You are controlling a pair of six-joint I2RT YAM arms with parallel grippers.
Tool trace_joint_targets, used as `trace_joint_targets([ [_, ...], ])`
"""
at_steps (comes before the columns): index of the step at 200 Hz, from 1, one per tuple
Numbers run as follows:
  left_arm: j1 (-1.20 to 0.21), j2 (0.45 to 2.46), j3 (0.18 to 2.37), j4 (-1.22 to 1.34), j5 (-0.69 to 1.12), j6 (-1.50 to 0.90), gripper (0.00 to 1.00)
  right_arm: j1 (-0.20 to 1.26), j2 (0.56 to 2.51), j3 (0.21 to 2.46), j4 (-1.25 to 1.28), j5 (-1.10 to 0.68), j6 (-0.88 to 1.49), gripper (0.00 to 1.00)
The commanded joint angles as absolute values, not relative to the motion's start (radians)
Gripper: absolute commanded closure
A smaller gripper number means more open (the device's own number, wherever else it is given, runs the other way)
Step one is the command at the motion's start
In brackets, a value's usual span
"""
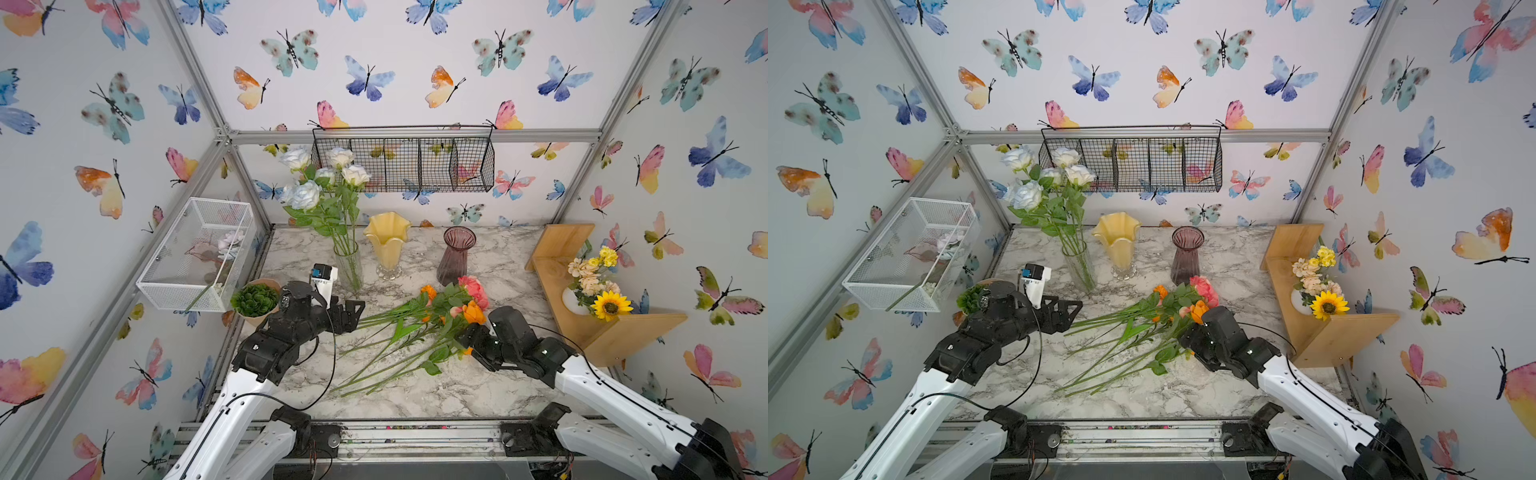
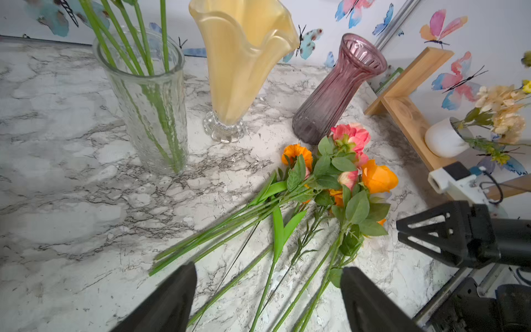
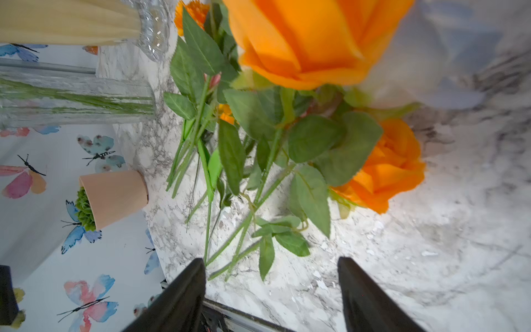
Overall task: Arrange the flowers in different vases according to their colors
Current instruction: Pick up the flower at the center of the board.
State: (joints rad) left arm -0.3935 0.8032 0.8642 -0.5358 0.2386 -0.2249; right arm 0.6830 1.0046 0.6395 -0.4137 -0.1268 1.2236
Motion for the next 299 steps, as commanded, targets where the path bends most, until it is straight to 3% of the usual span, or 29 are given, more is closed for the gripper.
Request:
trace_joint_targets([
  [1,-0.4,0.804,0.853,-0.536,0.315,-0.226,0.16,0.692,1.031,0.708,-0.419,-0.035,1.167,0.32],
  [16,-0.4,0.807,0.82,-0.514,0.36,-0.247,0.16,0.692,1.071,0.74,-0.43,-0.025,1.144,0.41],
  [62,-0.42,0.811,0.81,-0.493,0.363,-0.286,0.16,0.691,1.149,0.808,-0.48,0.062,1.102,0.46],
  [130,-0.45,0.792,0.761,-0.469,0.301,-0.315,0.17,0.69,1.236,0.736,-0.354,0.034,1.15,0.73],
  [176,-0.449,0.795,0.759,-0.465,0.299,-0.314,0.17,0.69,1.326,0.752,-0.331,0.011,1.146,0.8],
  [246,-0.449,0.795,0.758,-0.465,0.29,-0.316,0.17,0.69,1.408,0.762,-0.274,0.017,1.138,0.8],
  [299,-0.448,0.792,0.756,-0.465,0.283,-0.318,0.09,0.69,1.458,0.778,-0.249,0.025,1.136,0.78],
])
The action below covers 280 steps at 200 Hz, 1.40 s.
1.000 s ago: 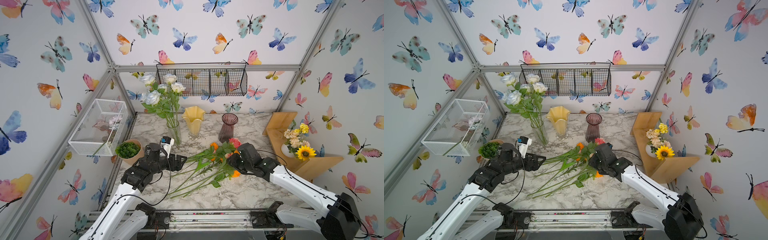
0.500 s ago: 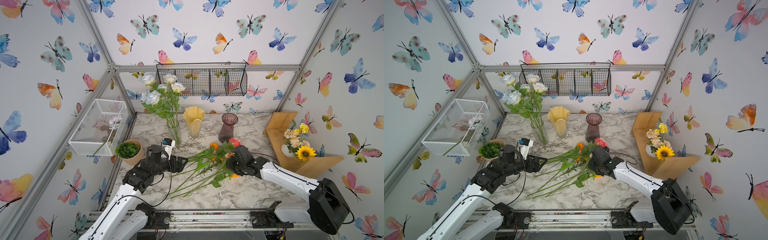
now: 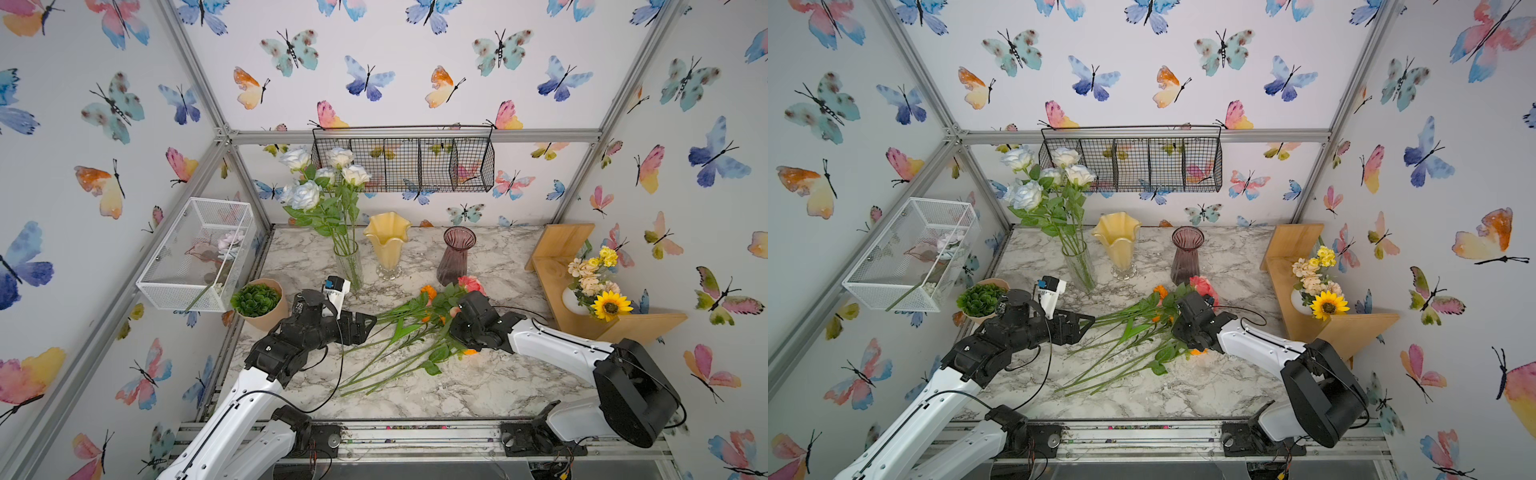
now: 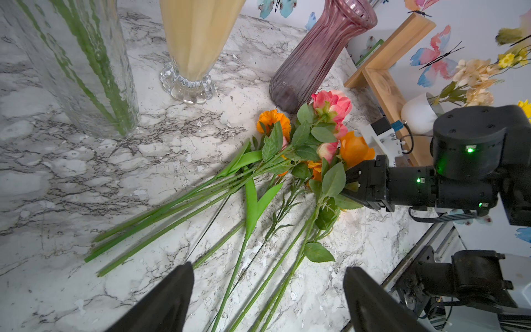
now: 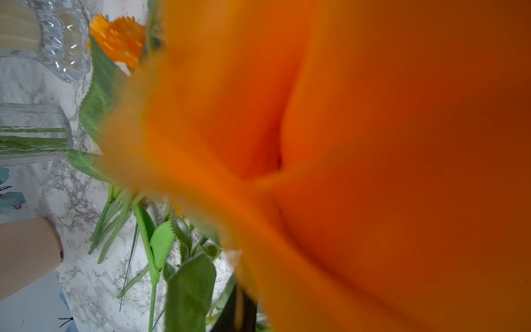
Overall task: Arrange the flowers in different vases according to their colors
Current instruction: Pick up the flower at the center of the board.
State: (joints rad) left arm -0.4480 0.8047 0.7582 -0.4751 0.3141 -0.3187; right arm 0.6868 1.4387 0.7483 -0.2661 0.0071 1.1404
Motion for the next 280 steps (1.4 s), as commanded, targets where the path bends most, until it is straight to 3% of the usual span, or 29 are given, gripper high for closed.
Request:
trace_joint_targets([
  [1,-0.449,0.792,0.756,-0.465,0.282,-0.318,0.09,0.69,1.459,0.779,-0.25,0.025,1.135,0.78],
  [121,-0.448,0.792,0.756,-0.465,0.279,-0.317,0.09,0.69,1.548,0.822,-0.223,0.029,1.146,0.71],
  [163,-0.447,0.79,0.756,-0.463,0.279,-0.318,0.09,0.69,1.541,0.833,-0.221,0.037,1.166,0.78],
  [195,-0.446,0.787,0.756,-0.463,0.278,-0.318,0.09,0.69,1.516,0.847,-0.229,0.026,1.183,0.95],
  [280,-0.445,0.782,0.755,-0.463,0.278,-0.318,0.09,0.69,1.36,0.885,-0.24,0.071,1.279,0.98],
])
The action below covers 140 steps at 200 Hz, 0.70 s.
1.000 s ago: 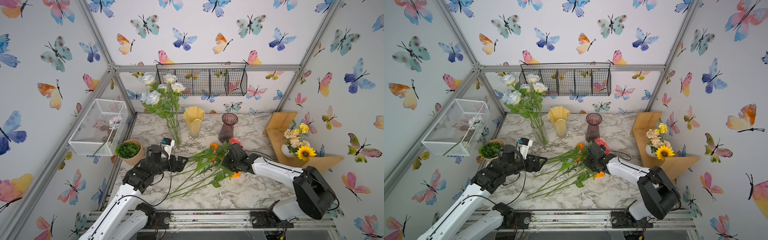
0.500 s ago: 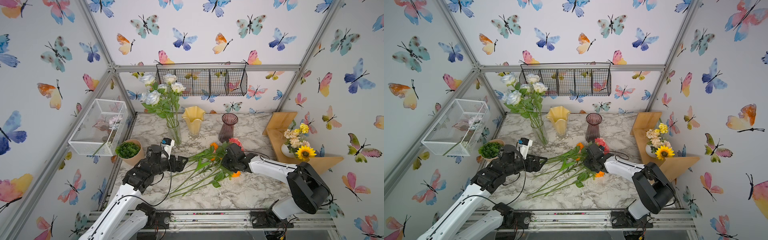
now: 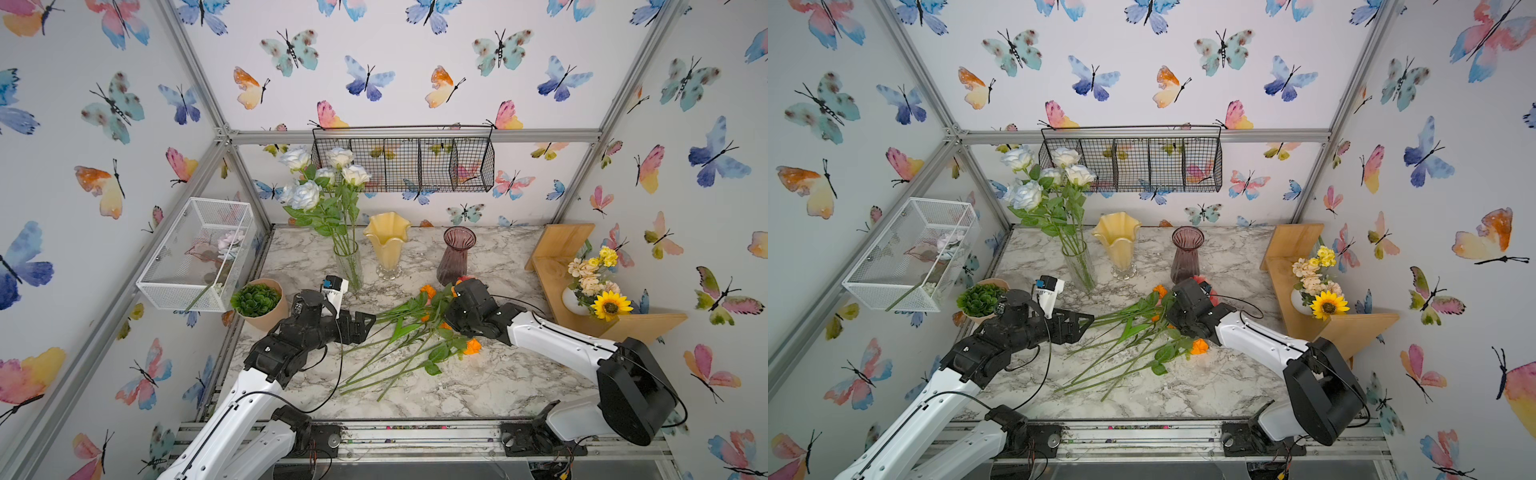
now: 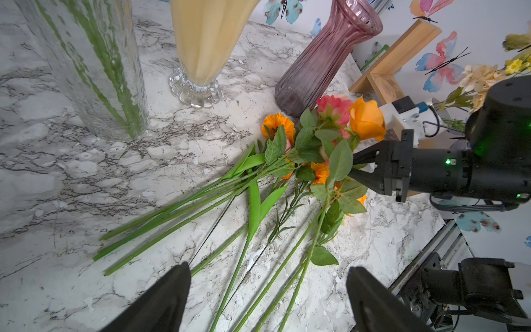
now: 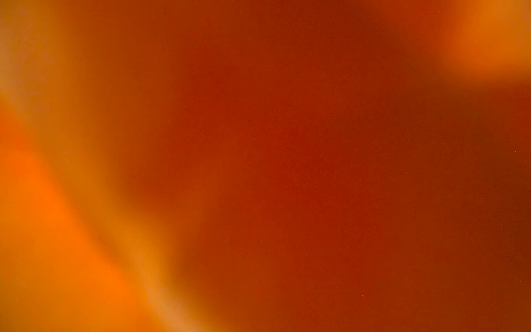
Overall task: Arrange the flowers in different vases according to their colors
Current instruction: Pick up the flower at the center of the board, then insert the flower into the vase.
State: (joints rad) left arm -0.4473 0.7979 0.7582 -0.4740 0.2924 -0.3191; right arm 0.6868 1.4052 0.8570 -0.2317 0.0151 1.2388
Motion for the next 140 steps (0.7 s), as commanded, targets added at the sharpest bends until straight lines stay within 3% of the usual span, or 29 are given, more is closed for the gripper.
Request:
trace_joint_targets([
  [1,-0.445,0.782,0.755,-0.463,0.278,-0.318,0.09,0.69,1.358,0.885,-0.24,0.073,1.28,0.98],
  [41,-0.445,0.776,0.755,-0.463,0.275,-0.318,0.09,0.69,1.289,0.941,-0.232,0.144,1.234,0.98],
  [81,-0.445,0.769,0.755,-0.463,0.272,-0.318,0.08,0.69,1.259,1.062,-0.282,0.228,1.006,0.98],
  [91,-0.446,0.764,0.754,-0.463,0.266,-0.318,0.05,0.69,1.24,1.085,-0.29,0.257,0.953,0.98],
  [94,-0.445,0.761,0.753,-0.463,0.264,-0.319,0.0,0.69,1.234,1.092,-0.29,0.265,0.936,0.98],
  [140,-0.445,0.746,0.752,-0.46,0.261,-0.321,0.01,0.69,1.174,1.219,-0.287,0.389,0.669,0.98],
])
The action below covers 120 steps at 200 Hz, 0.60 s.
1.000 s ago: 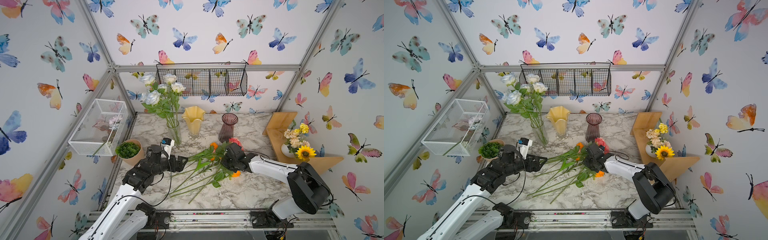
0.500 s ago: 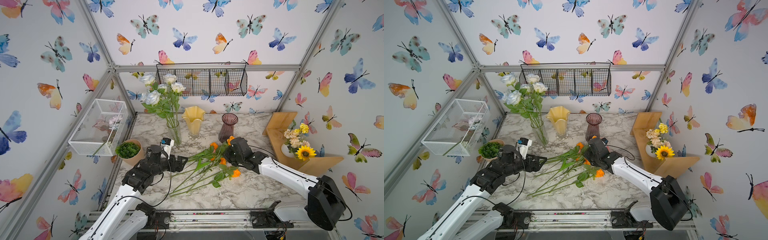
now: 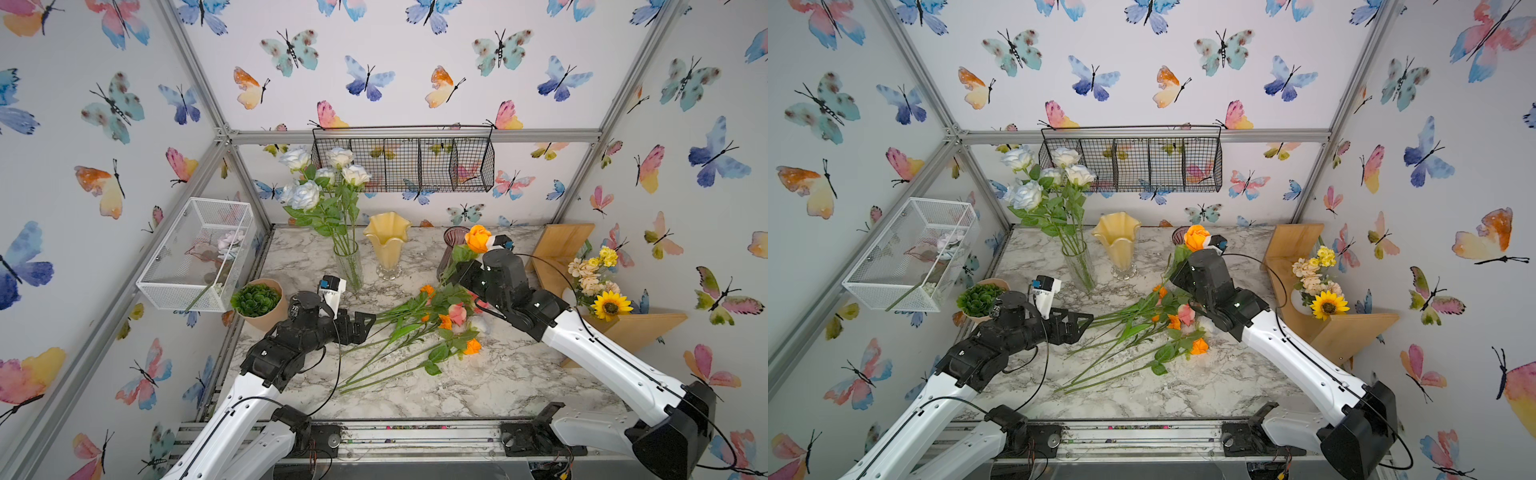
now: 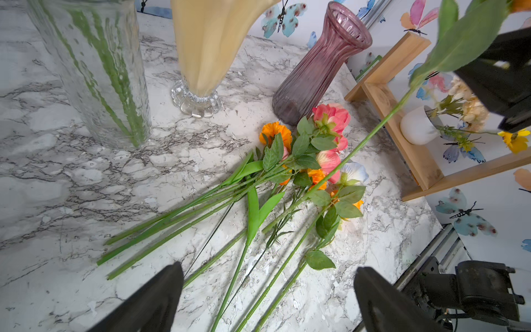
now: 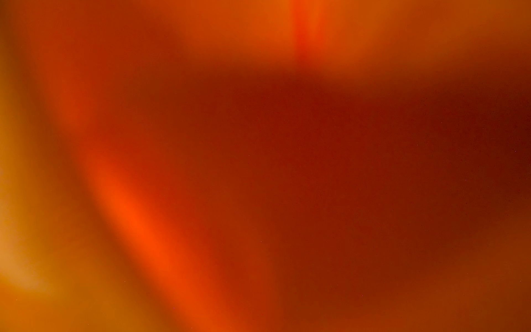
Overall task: Arrange the flowers in different vases according to their colors
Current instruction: Insert the flower into the vase.
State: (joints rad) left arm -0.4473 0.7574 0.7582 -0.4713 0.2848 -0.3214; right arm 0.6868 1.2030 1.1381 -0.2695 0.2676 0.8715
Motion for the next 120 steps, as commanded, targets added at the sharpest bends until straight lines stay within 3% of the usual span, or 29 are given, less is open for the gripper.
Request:
trace_joint_targets([
  [1,-0.446,0.746,0.752,-0.46,0.261,-0.321,0.01,0.69,1.174,1.223,-0.287,0.392,0.663,0.98],
  [82,-0.445,0.753,0.75,-0.46,0.256,-0.321,0.01,0.687,1.285,1.559,-0.193,0.55,0.256,0.98],
  [120,-0.445,0.759,0.75,-0.46,0.258,-0.321,0.01,0.615,1.359,1.664,-0.153,0.515,0.192,0.98],
])
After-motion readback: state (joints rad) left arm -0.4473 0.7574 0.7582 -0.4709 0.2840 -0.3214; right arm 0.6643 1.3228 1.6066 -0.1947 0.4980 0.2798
